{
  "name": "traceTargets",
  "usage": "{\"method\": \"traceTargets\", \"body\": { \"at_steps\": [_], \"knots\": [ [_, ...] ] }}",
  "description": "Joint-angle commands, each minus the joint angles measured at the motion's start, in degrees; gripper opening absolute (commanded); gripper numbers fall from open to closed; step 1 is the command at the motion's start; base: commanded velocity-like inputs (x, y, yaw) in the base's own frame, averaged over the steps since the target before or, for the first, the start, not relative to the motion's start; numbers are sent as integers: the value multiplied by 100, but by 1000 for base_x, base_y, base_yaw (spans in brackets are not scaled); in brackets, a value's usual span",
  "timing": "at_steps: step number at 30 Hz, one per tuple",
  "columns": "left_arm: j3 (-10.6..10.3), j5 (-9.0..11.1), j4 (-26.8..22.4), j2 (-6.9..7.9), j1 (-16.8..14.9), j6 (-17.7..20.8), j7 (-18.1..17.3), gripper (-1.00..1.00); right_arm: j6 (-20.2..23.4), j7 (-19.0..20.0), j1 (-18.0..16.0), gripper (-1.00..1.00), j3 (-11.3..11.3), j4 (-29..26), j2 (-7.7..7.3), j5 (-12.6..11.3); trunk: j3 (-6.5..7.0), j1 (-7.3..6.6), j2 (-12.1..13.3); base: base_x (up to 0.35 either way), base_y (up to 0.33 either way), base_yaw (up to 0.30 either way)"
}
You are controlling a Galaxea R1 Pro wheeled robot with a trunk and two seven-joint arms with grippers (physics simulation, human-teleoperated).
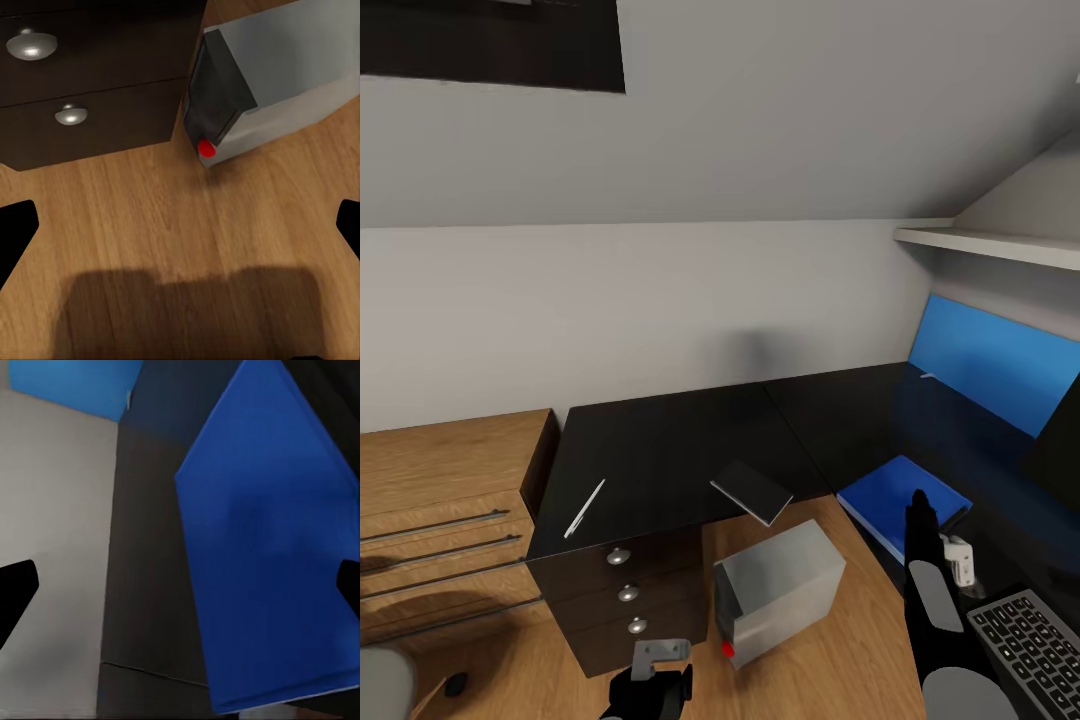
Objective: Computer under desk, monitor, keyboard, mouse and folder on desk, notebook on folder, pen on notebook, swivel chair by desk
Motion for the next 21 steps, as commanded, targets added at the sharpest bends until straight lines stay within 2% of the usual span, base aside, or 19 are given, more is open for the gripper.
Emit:
{"method": "traceTargets", "body": {
  "at_steps": [1,4,5,7,8,10,16,18,21],
  "knots": [
    [-9,59,7,3,-1,16,55,100,-6,88,-3,100,63,-10,48,-48,-5,1,-4,0,0,0],
    [-9,58,60,4,-1,10,60,100,-5,229,-3,100,203,-13,122,-39,-5,1,-4,0,0,0],
    [-4,52,131,8,-1,6,62,100,0,340,1,100,377,-15,192,-36,-5,1,-4,0,0,0],
    [-2,51,153,10,-1,5,63,100,1,369,3,100,467,-15,213,-35,-5,1,-4,0,0,0],
    [2,50,180,15,-1,4,64,100,2,392,12,100,635,-11,236,-35,-5,1,-4,0,0,24],
    [5,49,210,17,-1,3,64,100,3,398,21,100,757,-10,250,-34,-5,1,-4,0,0,71],
    [46,54,628,26,-1,-46,55,100,9,408,94,100,1284,-3,294,-36,-5,1,-4,0,0,188],
    [66,56,765,28,-1,-232,55,100,10,409,122,100,1467,1,307,-39,-5,1,-4,0,0,229],
    [111,56,836,34,-1,-614,61,100,15,408,147,100,1592,13,317,-44,-5,1,-4,0,0,238]
  ]
}}
